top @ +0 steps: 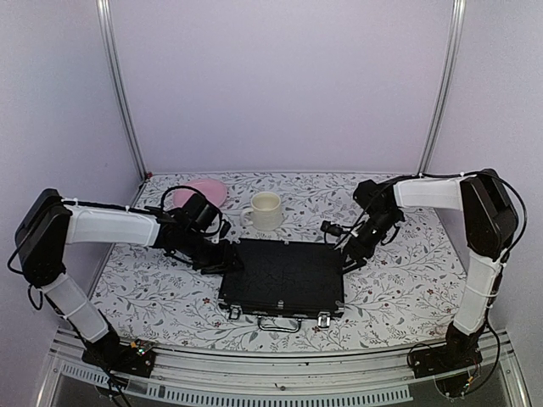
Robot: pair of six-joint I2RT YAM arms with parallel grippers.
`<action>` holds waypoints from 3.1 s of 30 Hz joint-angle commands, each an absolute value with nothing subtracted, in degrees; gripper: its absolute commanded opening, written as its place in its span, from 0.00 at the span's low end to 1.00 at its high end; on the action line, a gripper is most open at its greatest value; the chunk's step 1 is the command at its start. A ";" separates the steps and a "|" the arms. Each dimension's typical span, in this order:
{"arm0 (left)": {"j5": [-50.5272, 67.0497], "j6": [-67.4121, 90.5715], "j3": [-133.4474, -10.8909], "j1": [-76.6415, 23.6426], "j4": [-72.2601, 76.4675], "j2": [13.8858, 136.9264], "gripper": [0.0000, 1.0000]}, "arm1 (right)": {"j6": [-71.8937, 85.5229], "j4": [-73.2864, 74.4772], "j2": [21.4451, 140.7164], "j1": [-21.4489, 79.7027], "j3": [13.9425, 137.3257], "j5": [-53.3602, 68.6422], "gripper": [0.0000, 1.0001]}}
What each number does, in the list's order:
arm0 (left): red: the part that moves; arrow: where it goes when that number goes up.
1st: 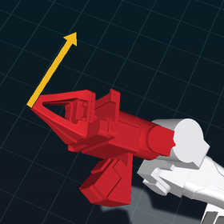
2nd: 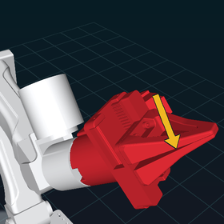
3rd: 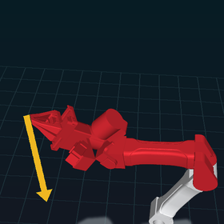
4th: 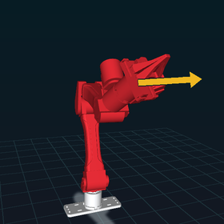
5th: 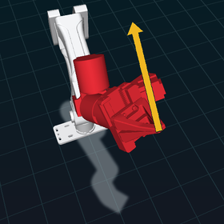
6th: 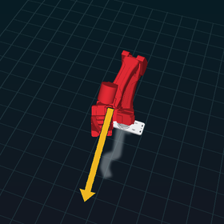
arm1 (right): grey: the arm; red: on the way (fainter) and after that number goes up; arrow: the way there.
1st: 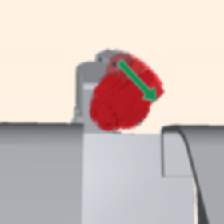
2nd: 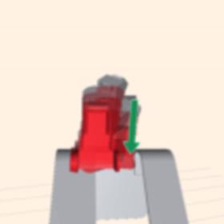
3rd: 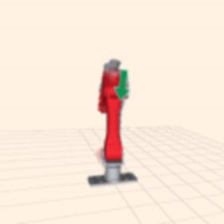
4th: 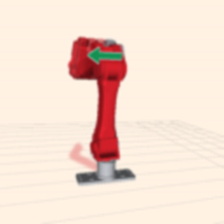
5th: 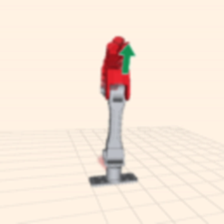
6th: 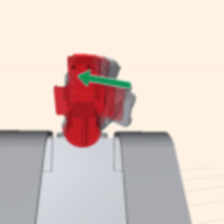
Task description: Pack up texas hold em set
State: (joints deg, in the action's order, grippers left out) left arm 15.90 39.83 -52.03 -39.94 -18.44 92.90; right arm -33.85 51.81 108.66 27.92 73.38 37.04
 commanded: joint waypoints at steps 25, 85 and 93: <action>-3.01 33.25 -62.87 -46.10 -33.75 93.61 0.58 | -32.30 40.60 93.42 16.75 75.96 31.67 0.99; 12.40 31.28 -65.05 -52.66 -0.90 112.13 0.46 | -31.05 13.66 94.79 29.64 44.71 10.98 0.65; 5.14 24.63 -65.05 -54.79 -2.07 104.32 0.52 | -34.06 25.12 86.19 28.39 46.22 15.61 0.78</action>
